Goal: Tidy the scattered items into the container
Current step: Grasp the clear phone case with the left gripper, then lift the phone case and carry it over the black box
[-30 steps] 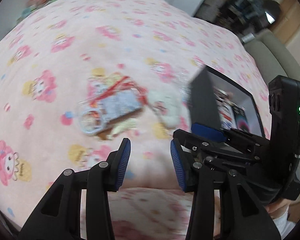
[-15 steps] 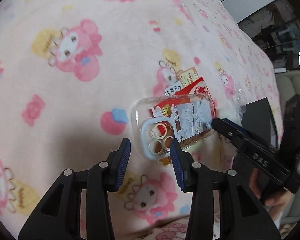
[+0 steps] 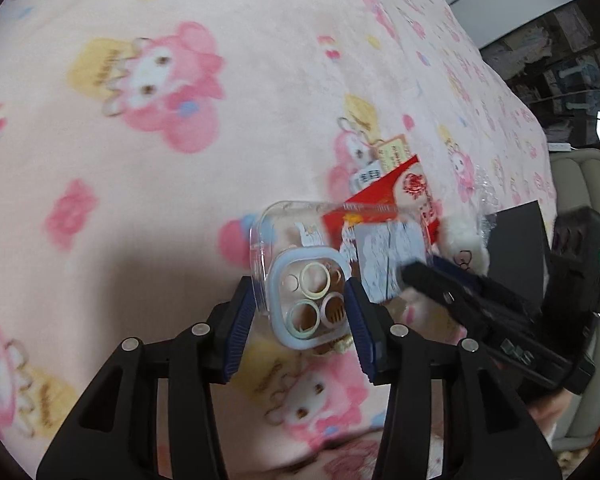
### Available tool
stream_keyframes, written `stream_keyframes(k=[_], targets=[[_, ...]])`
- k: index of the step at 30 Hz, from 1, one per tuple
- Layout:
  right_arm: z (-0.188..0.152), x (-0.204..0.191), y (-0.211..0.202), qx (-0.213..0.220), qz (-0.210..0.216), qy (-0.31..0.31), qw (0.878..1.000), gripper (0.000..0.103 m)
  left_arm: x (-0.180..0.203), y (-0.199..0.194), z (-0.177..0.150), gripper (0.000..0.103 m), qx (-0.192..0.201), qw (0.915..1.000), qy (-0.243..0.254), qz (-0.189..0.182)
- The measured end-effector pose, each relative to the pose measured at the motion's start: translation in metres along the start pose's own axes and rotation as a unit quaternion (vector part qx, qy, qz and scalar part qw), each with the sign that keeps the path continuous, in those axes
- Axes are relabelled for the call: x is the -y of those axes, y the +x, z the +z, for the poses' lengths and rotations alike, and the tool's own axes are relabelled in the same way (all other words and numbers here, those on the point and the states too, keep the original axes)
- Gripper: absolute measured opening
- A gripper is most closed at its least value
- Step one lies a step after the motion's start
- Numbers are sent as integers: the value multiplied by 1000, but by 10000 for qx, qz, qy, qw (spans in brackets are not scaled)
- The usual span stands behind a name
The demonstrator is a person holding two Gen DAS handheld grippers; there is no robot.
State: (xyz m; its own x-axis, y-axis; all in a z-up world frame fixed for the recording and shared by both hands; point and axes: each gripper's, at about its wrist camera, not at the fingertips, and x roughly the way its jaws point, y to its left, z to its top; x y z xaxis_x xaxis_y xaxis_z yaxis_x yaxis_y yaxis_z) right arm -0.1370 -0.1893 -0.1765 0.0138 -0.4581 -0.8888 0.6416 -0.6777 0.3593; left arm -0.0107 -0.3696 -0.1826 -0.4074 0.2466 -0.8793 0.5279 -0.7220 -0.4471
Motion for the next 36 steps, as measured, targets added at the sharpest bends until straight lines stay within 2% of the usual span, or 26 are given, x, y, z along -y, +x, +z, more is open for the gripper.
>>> stream_keyframes(k=[5,7,11,14,16,21,24,29,32,36], targets=[[-31,-18,-13,-276,127,-257,9992,51,-7,-15,-23,50,-31,9999,148,-30],[-37,-16,-12,-353,210,-201,9990,51,-16,-15,-25,50,-17,9998,-7,-180],[-30,-2,1,-283,48,46,9996,51,-25,-1,-20,50,-74,9994,-317,-136],[-30,6,14,-475,563,226,9970,50,-20,2,-23,50,-140,9994,-278,-174],[-34,4,8,-367,575,213,9974,48,-11,-5,-27,52,-94,9998,-141,-111],[-41,-8,-35,13,615,101,9981,47,13,-36,-36,53,174,9996,204,-65],[-44,-20,-59,269,628,-18,9977,47,39,-59,-46,55,433,9972,600,59],[-67,-10,-109,589,591,30,9965,47,79,-84,-66,54,711,9921,1025,-91],[-80,5,-136,762,570,137,9954,47,103,-90,-75,54,719,9901,1176,-279],[-96,26,-171,1042,445,220,9933,47,150,-92,-88,54,753,9844,1554,-338]])
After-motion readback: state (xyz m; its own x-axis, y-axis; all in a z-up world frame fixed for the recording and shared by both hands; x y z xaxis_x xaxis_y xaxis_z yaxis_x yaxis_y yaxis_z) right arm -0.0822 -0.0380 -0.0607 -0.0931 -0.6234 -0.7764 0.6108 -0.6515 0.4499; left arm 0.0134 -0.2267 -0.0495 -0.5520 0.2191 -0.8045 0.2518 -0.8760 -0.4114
